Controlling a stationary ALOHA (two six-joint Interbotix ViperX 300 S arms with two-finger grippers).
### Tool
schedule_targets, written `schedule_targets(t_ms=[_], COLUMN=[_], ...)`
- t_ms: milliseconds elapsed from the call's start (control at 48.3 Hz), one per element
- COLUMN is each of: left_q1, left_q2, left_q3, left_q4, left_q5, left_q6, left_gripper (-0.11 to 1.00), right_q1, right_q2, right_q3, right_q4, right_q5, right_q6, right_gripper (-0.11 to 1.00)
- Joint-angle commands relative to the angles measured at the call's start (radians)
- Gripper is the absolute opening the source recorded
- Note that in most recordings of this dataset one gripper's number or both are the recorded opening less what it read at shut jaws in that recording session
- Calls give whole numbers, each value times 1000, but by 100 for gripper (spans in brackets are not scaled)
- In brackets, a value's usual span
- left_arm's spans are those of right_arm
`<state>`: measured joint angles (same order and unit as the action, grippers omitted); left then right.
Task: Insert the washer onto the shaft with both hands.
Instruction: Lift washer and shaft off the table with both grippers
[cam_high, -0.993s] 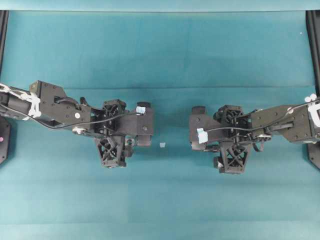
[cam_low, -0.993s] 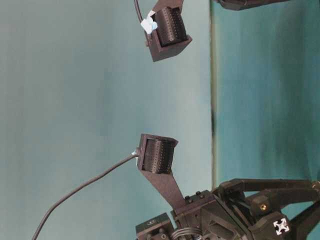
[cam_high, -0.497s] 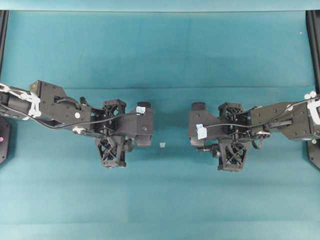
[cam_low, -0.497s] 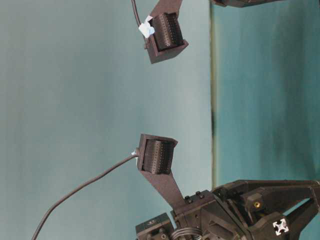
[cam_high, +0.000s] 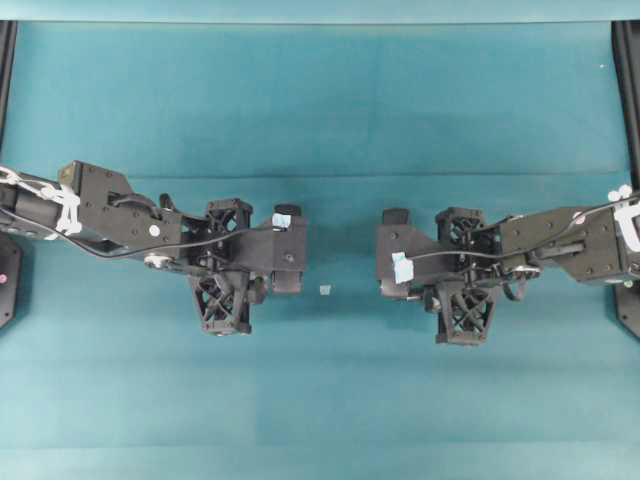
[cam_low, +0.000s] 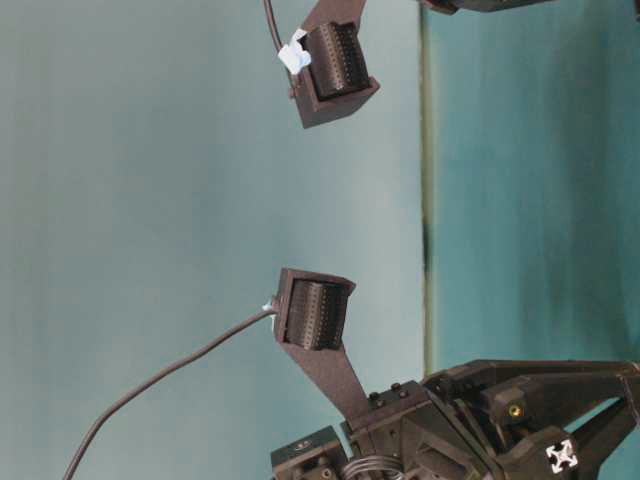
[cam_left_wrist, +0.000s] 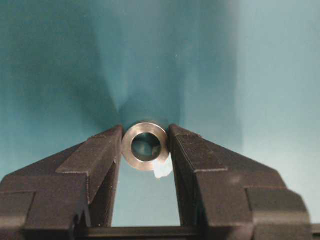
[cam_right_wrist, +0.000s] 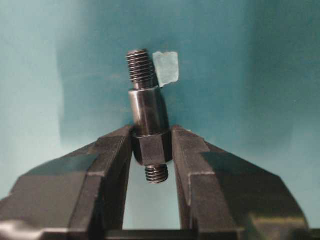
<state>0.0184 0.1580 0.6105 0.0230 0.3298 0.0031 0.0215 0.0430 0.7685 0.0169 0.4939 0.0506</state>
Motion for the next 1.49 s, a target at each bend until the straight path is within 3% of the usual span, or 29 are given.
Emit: schedule_targets(t_ms=[0,248,993,1469], left_q1=[0,2,2,2], left_q2=[-15,-15,-15,-51], left_q3=[-5,-3,-6,-9], left_q4=[3,3,3,3], left_q5=[-5,-5,-5,-5], left_q6=[3,3,3,12], left_gripper=[37,37,37,37], right_q1=[15,32,35,32], right_q2=[11,18,25,-18], right_q3=[-3,-25,-40,-25], right_q4=[14,40,40,40], right_q5=[17,46,41,-32], right_q6=[-11,-11,-9,3], right_gripper=[1,0,0,0])
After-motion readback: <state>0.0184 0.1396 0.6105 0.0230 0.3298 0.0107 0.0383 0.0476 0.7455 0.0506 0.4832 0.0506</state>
